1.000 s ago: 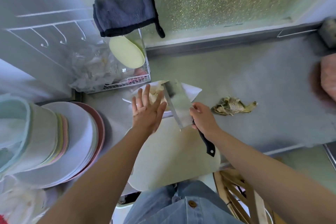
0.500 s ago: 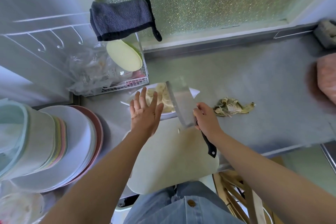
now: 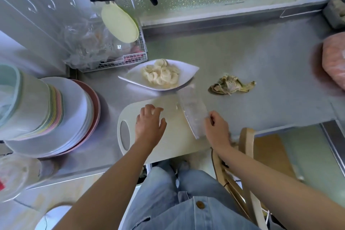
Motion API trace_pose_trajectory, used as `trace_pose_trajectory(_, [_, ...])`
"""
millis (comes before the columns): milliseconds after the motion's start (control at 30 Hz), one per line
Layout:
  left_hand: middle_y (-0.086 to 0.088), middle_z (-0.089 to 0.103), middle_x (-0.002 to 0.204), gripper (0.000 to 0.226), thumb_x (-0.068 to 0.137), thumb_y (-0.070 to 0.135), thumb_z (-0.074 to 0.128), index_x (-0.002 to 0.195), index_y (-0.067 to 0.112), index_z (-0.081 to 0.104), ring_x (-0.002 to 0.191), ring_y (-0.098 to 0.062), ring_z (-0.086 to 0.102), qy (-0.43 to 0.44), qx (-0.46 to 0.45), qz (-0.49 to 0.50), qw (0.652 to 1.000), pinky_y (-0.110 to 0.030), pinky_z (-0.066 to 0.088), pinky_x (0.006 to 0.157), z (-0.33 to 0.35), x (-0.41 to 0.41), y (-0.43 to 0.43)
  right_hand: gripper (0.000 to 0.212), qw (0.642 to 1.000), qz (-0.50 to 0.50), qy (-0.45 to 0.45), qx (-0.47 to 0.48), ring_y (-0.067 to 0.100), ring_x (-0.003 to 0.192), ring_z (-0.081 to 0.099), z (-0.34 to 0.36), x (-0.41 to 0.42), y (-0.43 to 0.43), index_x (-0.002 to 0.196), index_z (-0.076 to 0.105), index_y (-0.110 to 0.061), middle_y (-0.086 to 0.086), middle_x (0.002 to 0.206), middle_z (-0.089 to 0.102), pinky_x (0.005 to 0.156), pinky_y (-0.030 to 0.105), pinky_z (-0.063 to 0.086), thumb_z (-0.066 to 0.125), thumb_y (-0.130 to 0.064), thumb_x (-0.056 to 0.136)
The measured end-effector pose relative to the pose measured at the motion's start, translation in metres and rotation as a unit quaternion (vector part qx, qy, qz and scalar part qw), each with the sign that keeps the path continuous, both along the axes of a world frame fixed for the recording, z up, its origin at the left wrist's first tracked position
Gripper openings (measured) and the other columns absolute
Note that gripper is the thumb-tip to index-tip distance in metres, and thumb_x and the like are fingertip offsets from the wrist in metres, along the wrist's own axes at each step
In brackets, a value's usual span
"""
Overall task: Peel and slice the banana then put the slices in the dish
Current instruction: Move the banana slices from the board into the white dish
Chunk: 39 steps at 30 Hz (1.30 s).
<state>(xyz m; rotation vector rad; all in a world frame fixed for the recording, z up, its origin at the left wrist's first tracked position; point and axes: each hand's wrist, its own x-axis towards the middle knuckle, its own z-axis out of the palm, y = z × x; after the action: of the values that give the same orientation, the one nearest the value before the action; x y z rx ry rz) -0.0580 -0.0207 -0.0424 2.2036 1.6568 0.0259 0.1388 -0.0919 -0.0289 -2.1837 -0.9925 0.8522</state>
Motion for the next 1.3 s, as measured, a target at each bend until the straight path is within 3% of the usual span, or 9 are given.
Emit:
trace_pose_trajectory(200, [-0.009,0.033,0.145,0.048,0.096,0.036,0.044,0.142,0.023,0.040,0.132,-0.028,0.030,0.040,-0.007,0.033,0.999,-0.041,0.030,0.106,-0.006,-0.005,-0.021,0.018,0.999,-0.019,-0.029,-0.035,0.016,0.057,0.033,-0.015,0.000,-0.019,0.074,0.041,-0.007,0.008,0.064,0.041,0.050,0.029,0.023,0.039,-0.007,0.093])
trace_pose_trajectory(367, [-0.008,0.034,0.146,0.048,0.095,0.030,0.046,0.141,0.019,0.041,0.133,-0.028,0.030,-0.009,-0.028,0.056,0.998,-0.040,0.031,0.108,-0.010,-0.012,-0.024,0.022,0.998,0.042,-0.025,-0.039,0.014,0.056,0.034,-0.023,-0.008,-0.010,0.072,0.040,-0.011,0.005,0.062,0.041,0.053,0.029,0.025,0.040,-0.009,0.094])
trace_pose_trajectory(533, [-0.009,0.035,0.145,0.044,0.094,0.016,0.046,0.138,0.015,0.045,0.132,-0.027,0.032,-0.086,-0.043,0.066,0.993,-0.038,0.035,0.106,-0.009,-0.022,-0.023,0.013,0.987,0.153,-0.002,-0.057,0.024,0.067,0.049,-0.030,-0.021,-0.004,0.089,0.057,-0.005,0.014,0.073,0.056,0.064,0.034,0.040,0.045,-0.011,0.092])
trace_pose_trajectory(667, [-0.010,0.041,0.139,0.038,0.092,0.011,0.049,0.129,0.015,0.054,0.125,-0.027,0.038,-0.100,-0.012,0.091,0.991,-0.037,0.043,0.094,-0.005,-0.038,-0.029,0.011,0.982,0.178,0.046,-0.030,0.017,0.063,0.044,-0.025,-0.021,-0.008,0.085,0.058,-0.010,0.004,0.066,0.052,0.061,0.028,0.037,0.048,-0.010,0.091])
trace_pose_trajectory(800, [-0.011,0.053,0.127,0.033,0.087,0.012,0.057,0.119,0.014,0.062,0.117,-0.032,0.049,-0.061,0.043,0.098,0.992,-0.044,0.037,0.099,-0.006,-0.047,-0.045,0.020,0.993,0.114,0.042,-0.013,0.014,0.055,0.035,-0.027,-0.014,-0.016,0.073,0.045,-0.007,0.002,0.058,0.038,0.054,0.029,0.027,0.044,-0.010,0.093])
trace_pose_trajectory(900, [-0.012,0.054,0.123,0.036,0.082,0.023,0.062,0.118,0.016,0.062,0.114,-0.034,0.050,-0.012,0.060,0.129,0.990,-0.047,0.040,0.098,-0.007,-0.052,-0.057,0.024,0.994,0.103,0.019,-0.019,0.014,0.055,0.033,-0.026,-0.012,-0.022,0.069,0.039,-0.010,0.001,0.058,0.036,0.053,0.027,0.024,0.043,-0.008,0.093])
trace_pose_trajectory(1067, [-0.011,0.036,0.143,0.063,0.084,0.045,0.059,0.136,0.014,0.042,0.134,-0.031,0.030,0.027,-0.007,0.155,0.987,-0.044,0.033,0.106,-0.015,-0.059,-0.080,0.022,0.994,0.112,-0.007,-0.020,0.014,0.056,0.033,-0.028,-0.018,-0.028,0.074,0.042,-0.005,0.003,0.060,0.037,0.053,0.028,0.025,0.040,-0.010,0.096])
trace_pose_trajectory(1200, [-0.010,0.016,0.157,0.073,0.085,0.044,0.059,0.145,0.013,0.030,0.141,-0.032,0.016,0.012,-0.035,0.128,0.991,-0.042,0.023,0.114,-0.021,-0.062,-0.083,0.021,0.994,0.109,-0.019,-0.024,0.016,0.056,0.033,-0.029,-0.017,-0.023,0.078,0.044,-0.001,0.007,0.063,0.038,0.052,0.030,0.024,0.040,-0.011,0.096])
trace_pose_trajectory(1300, [-0.006,0.011,0.160,0.065,0.091,0.037,0.054,0.146,0.012,0.028,0.144,-0.033,0.010,-0.024,-0.046,0.120,0.991,-0.041,0.019,0.116,-0.021,-0.064,-0.086,0.020,0.993,0.109,-0.033,-0.025,0.014,0.055,0.033,-0.028,-0.013,-0.018,0.078,0.043,-0.005,0.004,0.064,0.038,0.052,0.029,0.025,0.039,-0.011,0.097])
